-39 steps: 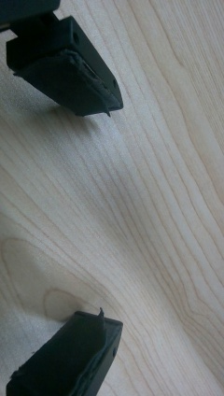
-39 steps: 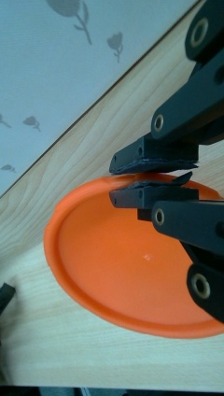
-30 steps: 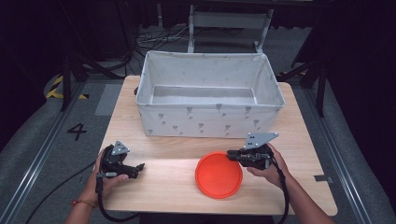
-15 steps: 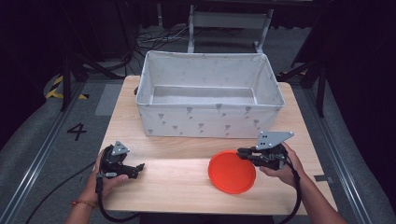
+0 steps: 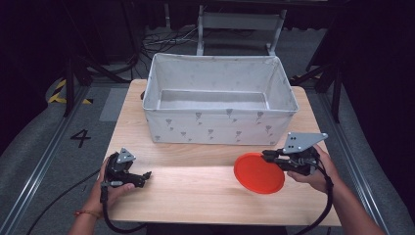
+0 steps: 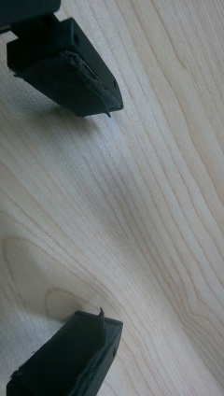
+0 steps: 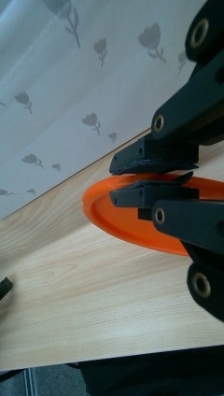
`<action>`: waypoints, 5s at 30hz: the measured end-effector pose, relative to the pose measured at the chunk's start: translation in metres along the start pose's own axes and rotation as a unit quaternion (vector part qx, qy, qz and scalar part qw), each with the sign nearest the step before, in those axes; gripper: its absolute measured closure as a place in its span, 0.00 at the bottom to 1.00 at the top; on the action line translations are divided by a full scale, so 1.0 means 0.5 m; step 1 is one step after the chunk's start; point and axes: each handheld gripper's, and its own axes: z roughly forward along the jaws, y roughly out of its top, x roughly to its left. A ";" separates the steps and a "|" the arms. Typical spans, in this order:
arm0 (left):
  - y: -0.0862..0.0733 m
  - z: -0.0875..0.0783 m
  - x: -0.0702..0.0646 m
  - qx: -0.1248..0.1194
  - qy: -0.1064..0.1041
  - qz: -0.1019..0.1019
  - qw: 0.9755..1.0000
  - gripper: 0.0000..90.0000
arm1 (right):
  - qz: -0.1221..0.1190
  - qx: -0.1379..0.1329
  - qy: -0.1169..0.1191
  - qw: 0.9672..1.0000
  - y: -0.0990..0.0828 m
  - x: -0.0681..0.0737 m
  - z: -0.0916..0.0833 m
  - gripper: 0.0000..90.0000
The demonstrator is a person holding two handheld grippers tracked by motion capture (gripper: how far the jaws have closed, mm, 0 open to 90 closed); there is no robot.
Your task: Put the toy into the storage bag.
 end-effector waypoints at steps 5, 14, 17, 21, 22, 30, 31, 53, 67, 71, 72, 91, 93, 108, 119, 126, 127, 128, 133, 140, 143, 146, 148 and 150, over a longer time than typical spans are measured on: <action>0.000 0.000 0.000 -0.001 0.001 -0.001 1.000 0.01 | -0.010 -0.002 -0.002 1.000 0.013 -0.007 -0.030 0.92; 0.000 0.000 0.000 0.000 0.001 -0.001 1.000 0.01 | -0.024 -0.011 0.000 1.000 0.055 -0.026 -0.098 0.92; 0.000 0.000 0.000 0.000 0.001 -0.001 1.000 0.00 | -0.027 -0.006 -0.002 1.000 0.067 -0.030 -0.110 0.92; 0.000 0.000 0.000 -0.001 0.002 0.000 1.000 0.00 | -0.042 0.001 -0.001 0.999 0.091 -0.040 -0.135 0.92; 0.000 0.000 0.000 -0.001 0.002 0.000 1.000 0.01 | -0.047 0.001 0.000 0.999 0.097 -0.043 -0.142 0.92; 0.000 0.000 0.000 -0.001 0.003 0.000 1.000 0.01 | -0.066 0.004 -0.012 0.998 0.141 -0.064 -0.182 0.92; 0.000 0.000 0.000 -0.001 0.002 0.000 1.000 0.01 | -0.067 0.003 -0.015 0.998 0.145 -0.066 -0.184 0.92; 0.000 0.000 0.000 0.000 0.002 0.000 1.000 0.01 | -0.062 -0.032 -0.085 0.994 0.266 -0.154 -0.222 0.92; 0.000 0.000 0.000 0.000 0.002 0.000 1.000 0.01 | -0.053 -0.024 -0.110 0.992 0.312 -0.252 -0.190 0.92; 0.000 0.000 0.000 0.000 0.002 0.000 1.000 0.01 | -0.042 -0.018 -0.107 0.993 0.301 -0.289 -0.164 0.92; 0.000 0.000 0.000 -0.001 0.001 0.000 1.000 0.01 | -0.037 -0.019 -0.106 0.994 0.297 -0.301 -0.155 0.92; 0.000 0.000 0.000 -0.001 0.001 0.000 1.000 0.00 | -0.042 0.023 -0.056 0.997 0.259 -0.391 -0.014 0.92; -0.001 -0.001 0.000 0.000 0.002 -0.001 1.000 0.00 | -0.046 0.033 -0.049 0.997 0.254 -0.392 -0.001 0.92; -0.001 -0.001 0.000 0.000 0.002 0.000 1.000 0.00 | -0.083 0.152 0.020 0.985 0.214 -0.369 0.098 0.92; -0.001 0.000 0.000 -0.002 0.001 -0.002 1.000 0.00 | -0.109 0.269 0.082 0.953 0.190 -0.351 0.165 0.92; 0.000 0.000 0.001 0.001 -0.001 0.001 1.000 0.00 | -0.096 0.291 0.092 0.947 0.178 -0.355 0.187 0.92; 0.000 0.000 0.001 0.001 -0.002 0.001 1.000 0.00 | -0.093 0.298 0.091 0.946 0.174 -0.357 0.189 0.92; 0.001 0.000 0.002 0.001 -0.002 0.003 1.000 0.00 | -0.092 0.299 0.093 0.945 0.170 -0.361 0.190 0.92; 0.001 0.000 0.002 0.001 -0.003 0.002 1.000 0.00 | -0.079 0.298 0.093 0.947 0.163 -0.365 0.192 0.92; 0.001 0.000 0.002 0.001 -0.003 0.002 1.000 0.00 | -0.073 0.295 0.076 0.950 0.162 -0.363 0.191 0.86; 0.001 0.000 0.002 0.001 -0.003 0.002 1.000 0.00 | -0.072 0.283 0.069 0.954 0.163 -0.363 0.184 0.85; 0.001 0.000 0.002 0.002 -0.005 0.002 1.000 0.00 | -0.063 0.265 0.055 0.961 0.164 -0.363 0.176 0.86; 0.001 0.000 0.002 0.003 -0.005 0.002 1.000 0.00 | -0.060 0.257 0.045 0.964 0.163 -0.362 0.172 0.84; 0.001 0.000 0.002 0.002 -0.005 0.002 1.000 0.00 | -0.057 0.251 0.038 0.966 0.164 -0.362 0.170 0.84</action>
